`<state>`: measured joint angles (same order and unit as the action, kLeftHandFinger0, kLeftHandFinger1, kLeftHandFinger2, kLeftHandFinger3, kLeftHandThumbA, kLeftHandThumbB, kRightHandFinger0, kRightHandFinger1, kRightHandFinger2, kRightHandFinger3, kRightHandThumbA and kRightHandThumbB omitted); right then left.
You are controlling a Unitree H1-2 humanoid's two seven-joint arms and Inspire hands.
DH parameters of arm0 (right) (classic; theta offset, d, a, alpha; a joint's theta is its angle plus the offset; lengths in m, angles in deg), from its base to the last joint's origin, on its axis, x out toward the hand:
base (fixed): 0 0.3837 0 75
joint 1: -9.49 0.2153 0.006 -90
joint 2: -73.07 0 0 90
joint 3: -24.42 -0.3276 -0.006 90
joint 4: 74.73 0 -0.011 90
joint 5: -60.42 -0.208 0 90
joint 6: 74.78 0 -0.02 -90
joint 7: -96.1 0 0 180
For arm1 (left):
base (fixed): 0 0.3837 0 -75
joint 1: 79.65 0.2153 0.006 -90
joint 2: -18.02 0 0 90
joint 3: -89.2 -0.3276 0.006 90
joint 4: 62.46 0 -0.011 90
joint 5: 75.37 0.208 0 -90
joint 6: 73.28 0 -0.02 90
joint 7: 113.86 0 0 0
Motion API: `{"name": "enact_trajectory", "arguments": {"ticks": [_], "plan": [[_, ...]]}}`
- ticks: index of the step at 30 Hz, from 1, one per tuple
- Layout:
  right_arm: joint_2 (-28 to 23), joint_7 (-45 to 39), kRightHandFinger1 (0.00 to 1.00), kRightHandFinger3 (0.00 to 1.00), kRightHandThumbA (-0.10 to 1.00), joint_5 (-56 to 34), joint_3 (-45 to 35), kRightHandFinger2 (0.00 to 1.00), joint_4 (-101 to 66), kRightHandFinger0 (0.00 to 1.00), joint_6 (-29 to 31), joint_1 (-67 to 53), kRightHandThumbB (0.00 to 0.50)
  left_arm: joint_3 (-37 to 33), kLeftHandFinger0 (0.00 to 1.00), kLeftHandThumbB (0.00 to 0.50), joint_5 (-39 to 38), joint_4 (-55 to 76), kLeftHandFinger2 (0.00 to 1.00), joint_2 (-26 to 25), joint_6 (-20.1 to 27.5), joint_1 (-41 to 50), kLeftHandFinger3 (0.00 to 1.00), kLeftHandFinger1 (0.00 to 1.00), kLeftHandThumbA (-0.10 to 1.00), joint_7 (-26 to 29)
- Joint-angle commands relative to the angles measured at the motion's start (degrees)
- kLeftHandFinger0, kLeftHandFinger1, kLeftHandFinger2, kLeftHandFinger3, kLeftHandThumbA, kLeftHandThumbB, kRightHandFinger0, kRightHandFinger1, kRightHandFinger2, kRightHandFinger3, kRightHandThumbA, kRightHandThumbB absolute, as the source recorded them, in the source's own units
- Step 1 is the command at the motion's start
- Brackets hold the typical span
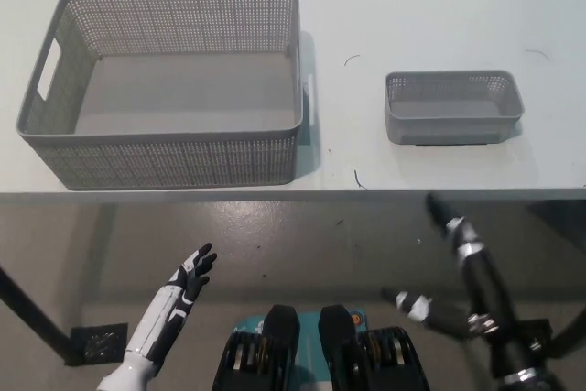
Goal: Use the right hand to pick up a small rectangular container and put it into a bigger container on the left side
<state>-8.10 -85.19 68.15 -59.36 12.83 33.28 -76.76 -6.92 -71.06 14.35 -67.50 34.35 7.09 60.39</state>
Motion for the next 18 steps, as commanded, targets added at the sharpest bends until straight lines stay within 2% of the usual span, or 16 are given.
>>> {"name": "enact_trajectory", "arguments": {"ticks": [1,5,7,9,10,11,12,14,18], "plan": [[-3.0,-0.1,1.0,1.0,1.0,2.6,-3.5,1.0,-9.5,1.0,-6.5,3.7,0.182,0.4,1.0,0.327,-0.3,1.8,1.0,-1.0,2.6,-1.2,1.0,1.0,1.0,-1.0],[-10.4,-4.3,1.0,1.0,1.0,6.1,-8.0,1.0,-19.3,1.0,-20.9,10.1,0.26,1.0,1.0,0.325,-1.4,1.6,1.0,-1.3,2.4,-2.1,1.0,1.0,1.0,-1.2],[-13.9,-6.0,1.0,1.0,1.0,5.7,-9.1,1.0,-21.5,1.0,-24.3,12.8,0.265,1.2,1.0,0.322,-1.4,1.5,1.0,-1.4,2.7,-2.3,1.0,1.0,1.0,-1.0],[-21.4,-11.2,1.0,1.0,1.0,8.1,-9.4,1.0,-23.9,1.0,-31.2,18.2,0.311,1.5,1.0,0.327,-1.4,1.6,1.0,-1.6,2.6,-2.7,1.0,1.0,1.0,-0.8],[-23.7,-12.9,1.0,1.0,1.0,8.6,-9.2,1.0,-24.0,1.0,-33.1,20.5,0.318,1.8,1.0,0.329,-1.7,1.7,1.0,-1.7,2.2,-3.0,1.0,1.0,1.0,-0.8],[-27.0,-14.7,1.0,1.0,1.0,9.4,-8.8,1.0,-23.1,1.0,-33.4,23.9,0.302,1.8,1.0,0.339,-1.6,1.8,1.0,-1.7,2.0,-3.1,1.0,1.0,1.0,-0.8],[-28.1,-15.2,1.0,1.0,1.0,9.0,-8.6,1.0,-22.6,1.0,-33.7,25.1,0.303,1.8,1.0,0.34,-1.6,1.8,1.0,-1.7,1.9,-3.1,1.0,1.0,1.0,-0.7],[-33.1,-19.5,1.0,1.0,1.0,6.6,-6.9,1.0,-21.2,1.0,-38.8,31.4,0.321,1.9,1.0,0.343,-1.2,1.4,1.0,-1.8,2.0,-3.3,1.0,1.0,1.0,-0.6],[-38.6,-27.4,1.0,1.0,1.0,5.9,-2.2,1.0,-16.6,1.0,-45.0,43.0,0.319,1.8,1.0,0.332,-1.7,0.9,1.0,-2.2,2.6,-3.7,1.0,1.0,1.0,-1.2]]}}
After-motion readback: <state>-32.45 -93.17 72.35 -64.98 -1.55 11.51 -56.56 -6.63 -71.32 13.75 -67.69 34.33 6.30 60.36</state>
